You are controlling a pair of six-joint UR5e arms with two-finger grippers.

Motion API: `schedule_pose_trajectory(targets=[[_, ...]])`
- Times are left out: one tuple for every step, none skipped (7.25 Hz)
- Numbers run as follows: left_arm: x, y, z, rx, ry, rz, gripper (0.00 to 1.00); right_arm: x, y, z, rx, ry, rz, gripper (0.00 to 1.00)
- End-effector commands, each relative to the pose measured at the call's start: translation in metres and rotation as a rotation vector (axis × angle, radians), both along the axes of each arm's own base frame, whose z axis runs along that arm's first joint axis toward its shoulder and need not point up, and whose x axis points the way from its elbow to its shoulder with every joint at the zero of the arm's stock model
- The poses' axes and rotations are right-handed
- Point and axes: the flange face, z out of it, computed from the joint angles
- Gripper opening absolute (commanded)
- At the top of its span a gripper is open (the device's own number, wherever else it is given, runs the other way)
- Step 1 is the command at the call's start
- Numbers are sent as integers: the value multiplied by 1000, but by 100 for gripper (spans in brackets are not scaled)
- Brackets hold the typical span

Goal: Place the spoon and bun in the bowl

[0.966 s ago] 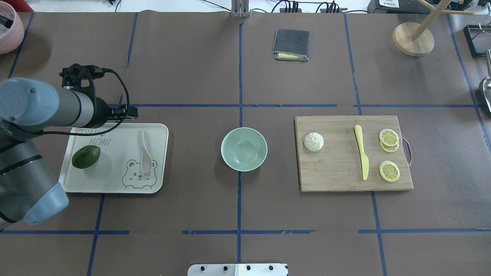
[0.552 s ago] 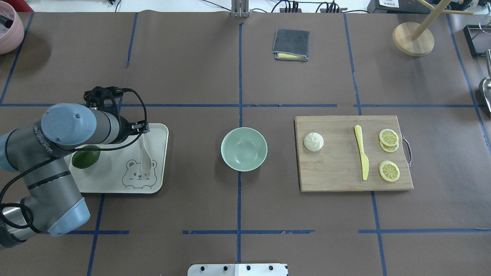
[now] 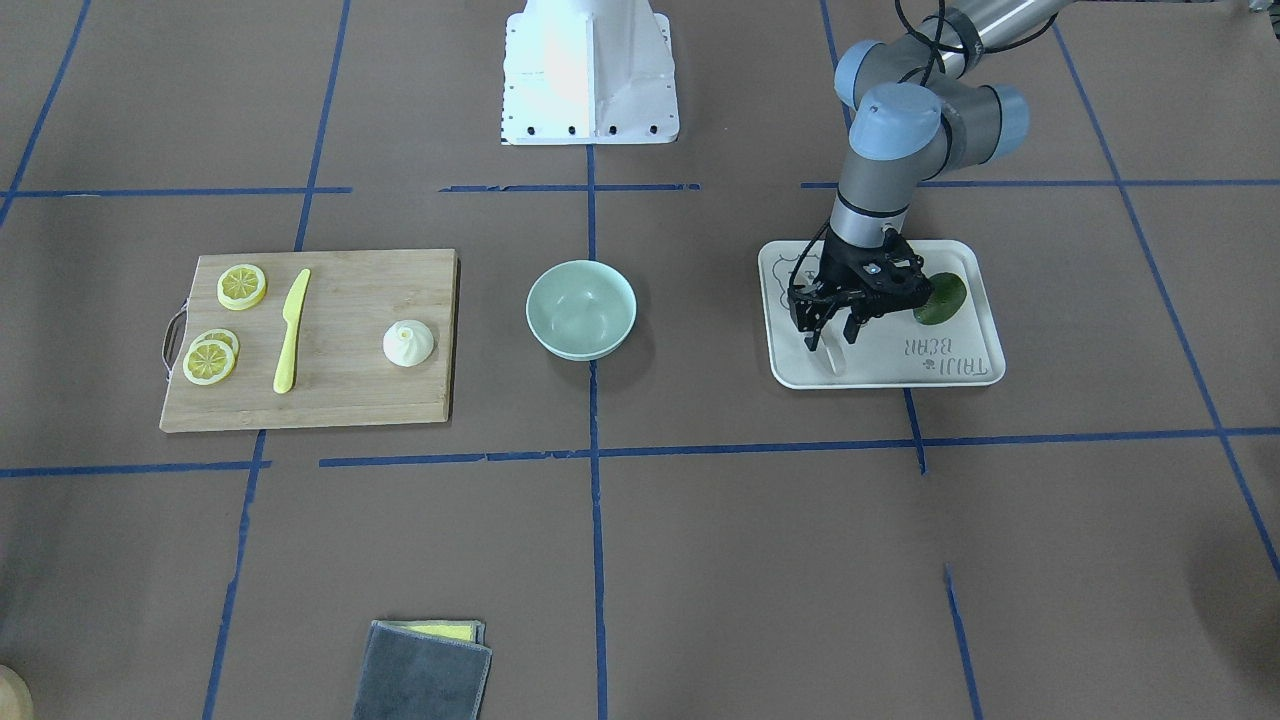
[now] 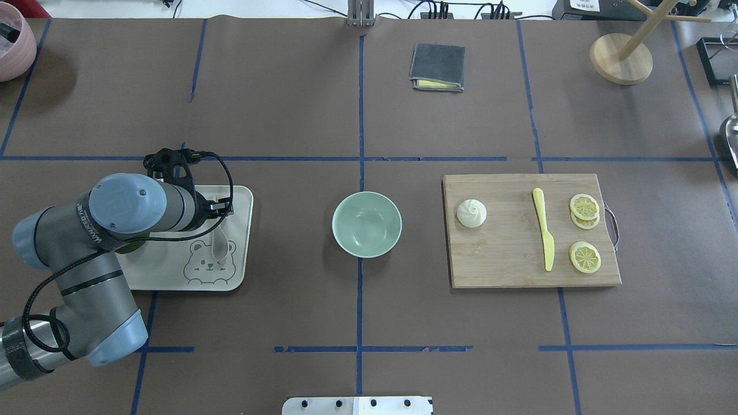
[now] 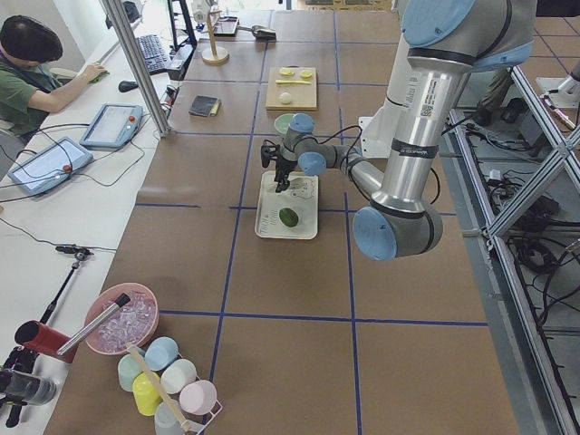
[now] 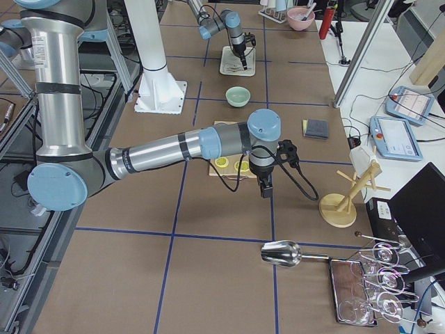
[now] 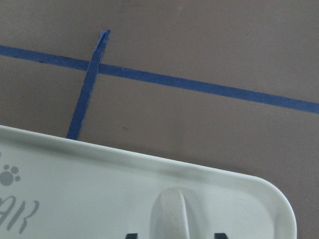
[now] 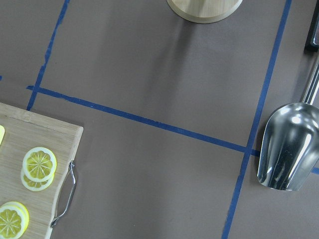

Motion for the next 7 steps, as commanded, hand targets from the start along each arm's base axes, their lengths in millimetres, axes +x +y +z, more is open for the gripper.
schedule_pose_trajectory(targets=[[1,1,-1,0,0,3,23,0,0,1,-2,0,0,100],[1,1,0,-1,-1,3,4,0,0,1,0,0,0,100],[1,1,-1,-1,0,2,0,0,0,1,0,0,0,100],[0,0,-1,1,1,-18,0,0,0,1,-2,0,0,100],[-5,0,-14,-1,29,-41,0,0,0,1,-2,0,0,100],[-17,4,-38,20,73,-47,0,0,0,1,-2,0,0,100],[-19,4,-41,-24,82,-88,0,0,0,1,-3,0,1,100]])
